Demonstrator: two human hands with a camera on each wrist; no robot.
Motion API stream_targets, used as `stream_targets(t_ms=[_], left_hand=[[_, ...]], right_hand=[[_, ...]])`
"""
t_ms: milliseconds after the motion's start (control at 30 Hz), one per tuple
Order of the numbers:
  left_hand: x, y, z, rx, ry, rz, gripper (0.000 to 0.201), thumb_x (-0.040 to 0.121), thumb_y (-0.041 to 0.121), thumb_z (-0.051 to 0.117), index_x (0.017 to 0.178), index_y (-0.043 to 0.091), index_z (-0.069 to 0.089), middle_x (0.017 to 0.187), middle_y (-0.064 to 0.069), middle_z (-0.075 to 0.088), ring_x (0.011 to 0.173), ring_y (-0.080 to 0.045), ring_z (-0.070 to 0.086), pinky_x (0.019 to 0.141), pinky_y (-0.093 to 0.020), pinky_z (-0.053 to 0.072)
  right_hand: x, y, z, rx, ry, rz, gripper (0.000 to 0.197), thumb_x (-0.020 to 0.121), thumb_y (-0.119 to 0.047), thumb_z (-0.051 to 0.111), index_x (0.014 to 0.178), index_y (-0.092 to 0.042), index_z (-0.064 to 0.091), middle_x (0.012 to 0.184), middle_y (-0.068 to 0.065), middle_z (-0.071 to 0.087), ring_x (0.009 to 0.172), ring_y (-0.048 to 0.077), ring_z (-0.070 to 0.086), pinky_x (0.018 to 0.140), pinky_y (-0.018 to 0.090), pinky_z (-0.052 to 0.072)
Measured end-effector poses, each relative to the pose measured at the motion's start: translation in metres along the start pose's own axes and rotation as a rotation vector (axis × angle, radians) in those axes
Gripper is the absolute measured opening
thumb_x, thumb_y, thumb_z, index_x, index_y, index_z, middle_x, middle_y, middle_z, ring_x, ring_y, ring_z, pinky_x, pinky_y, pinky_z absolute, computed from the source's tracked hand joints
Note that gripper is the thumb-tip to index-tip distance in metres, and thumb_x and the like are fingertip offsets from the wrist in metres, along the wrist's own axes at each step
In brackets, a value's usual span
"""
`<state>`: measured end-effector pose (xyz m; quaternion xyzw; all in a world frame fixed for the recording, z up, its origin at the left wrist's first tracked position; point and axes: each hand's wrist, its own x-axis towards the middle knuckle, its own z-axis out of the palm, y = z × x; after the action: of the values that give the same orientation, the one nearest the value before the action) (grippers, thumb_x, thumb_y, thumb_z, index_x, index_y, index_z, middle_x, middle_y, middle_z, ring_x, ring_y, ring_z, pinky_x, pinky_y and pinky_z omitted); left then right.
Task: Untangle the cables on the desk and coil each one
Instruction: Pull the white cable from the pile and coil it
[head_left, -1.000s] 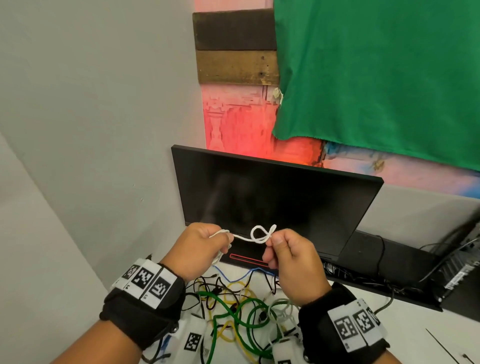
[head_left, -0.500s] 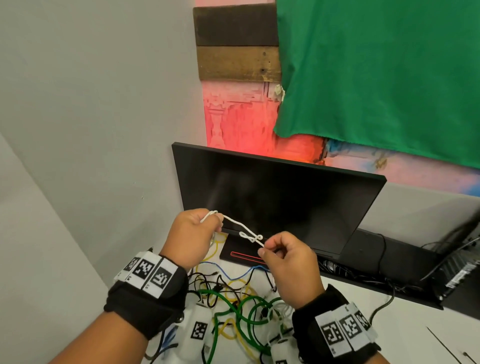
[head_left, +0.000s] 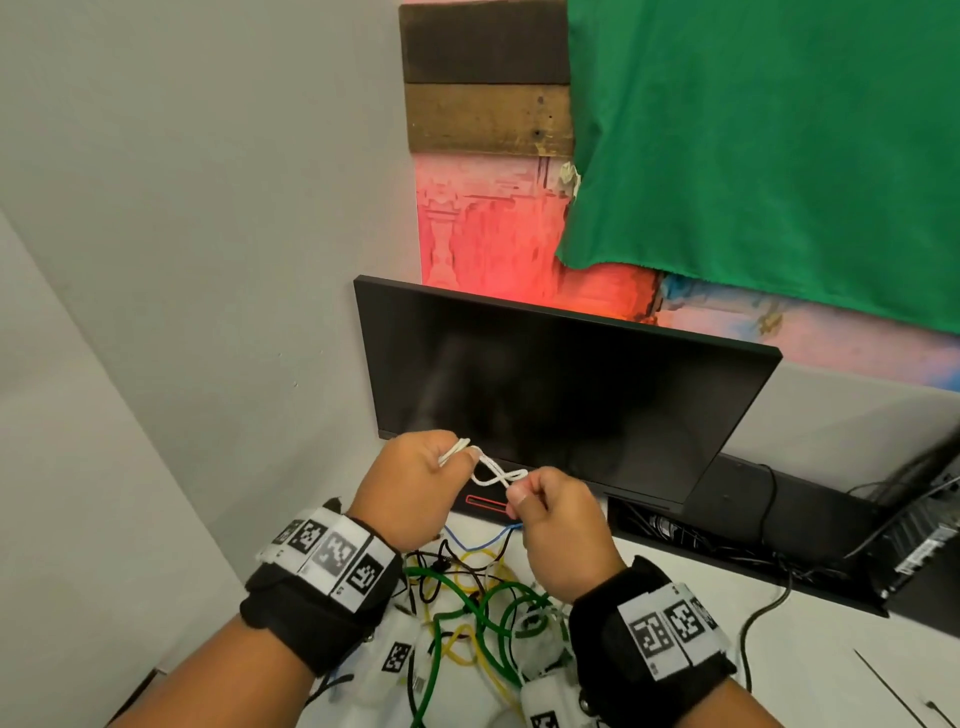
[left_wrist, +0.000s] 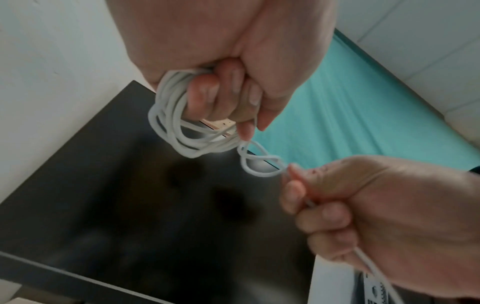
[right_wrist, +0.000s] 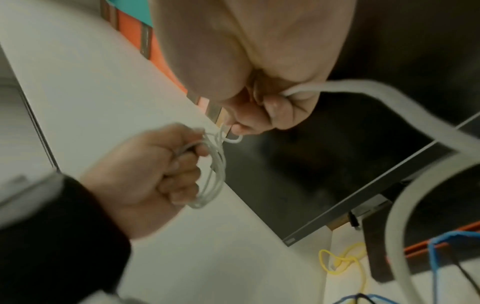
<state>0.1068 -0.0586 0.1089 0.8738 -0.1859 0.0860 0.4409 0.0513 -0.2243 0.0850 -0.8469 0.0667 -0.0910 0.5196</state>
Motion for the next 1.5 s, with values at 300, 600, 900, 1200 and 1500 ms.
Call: stream_targets(t_ms=[300,600,900,1200,1500], left_hand=[[-0.018,0.001,0.001,-0.122,0.044,0.044,0.041,0.089,0.047,0.052,0.064,0.015,0.055,0.051,0.009,0.042,0.05,-0.005,0.041,0.052,-0.029,0.038],[-0.03,0.007,0.011,-0.052,-0.032,0.122,0.043,0.088,0.049,0.045,0.067,0.015,0.059,0.06,0.0,0.054,0.059,-0.014,0.052,0.062,-0.043,0.046],[-0.049,0.011,-0.012,-0.414,-0.507,-0.17,0.033,0.074,0.046,0.063,0.059,0.017,0.064,0.054,0.0,0.045,0.044,-0.008,0.032,0.045,-0.019,0.029],[-0.04,0.02,-0.032,-0.181,-0.632,-0.081,0.031,0.083,0.038,0.063,0.059,0.02,0.064,0.048,0.011,0.039,0.045,-0.003,0.034,0.047,-0.014,0.03],[-0.011,-0.049,-0.057,0.426,-0.213,-0.325,0.037,0.092,0.037,0.058,0.065,0.011,0.059,0.056,0.001,0.054,0.058,-0.018,0.055,0.057,-0.027,0.038]], right_hand=[[0.019,0.009,-0.012,0.471,0.149,0.209,0.026,0.101,-0.02,0.051,0.08,-0.011,0.064,0.056,-0.003,0.055,0.042,0.007,0.043,0.044,0.022,0.04],[-0.009,0.001,0.009,-0.033,-0.03,0.02,0.014,0.088,-0.03,0.07,0.078,-0.028,0.06,0.065,-0.011,0.061,0.06,0.003,0.055,0.058,0.022,0.041],[0.013,0.009,-0.038,-0.221,0.138,-0.009,0.025,0.102,-0.033,0.047,0.082,-0.024,0.06,0.075,-0.003,0.066,0.066,0.009,0.059,0.064,0.031,0.048],[0.008,0.022,-0.025,0.124,0.073,0.075,0.043,0.105,-0.037,0.039,0.075,-0.018,0.063,0.046,-0.004,0.056,0.043,0.001,0.048,0.06,0.028,0.038],[0.027,0.029,-0.087,0.704,-0.041,0.14,0.044,0.098,-0.05,0.05,0.061,-0.026,0.057,0.049,-0.003,0.035,0.041,0.012,0.027,0.037,0.022,0.028]])
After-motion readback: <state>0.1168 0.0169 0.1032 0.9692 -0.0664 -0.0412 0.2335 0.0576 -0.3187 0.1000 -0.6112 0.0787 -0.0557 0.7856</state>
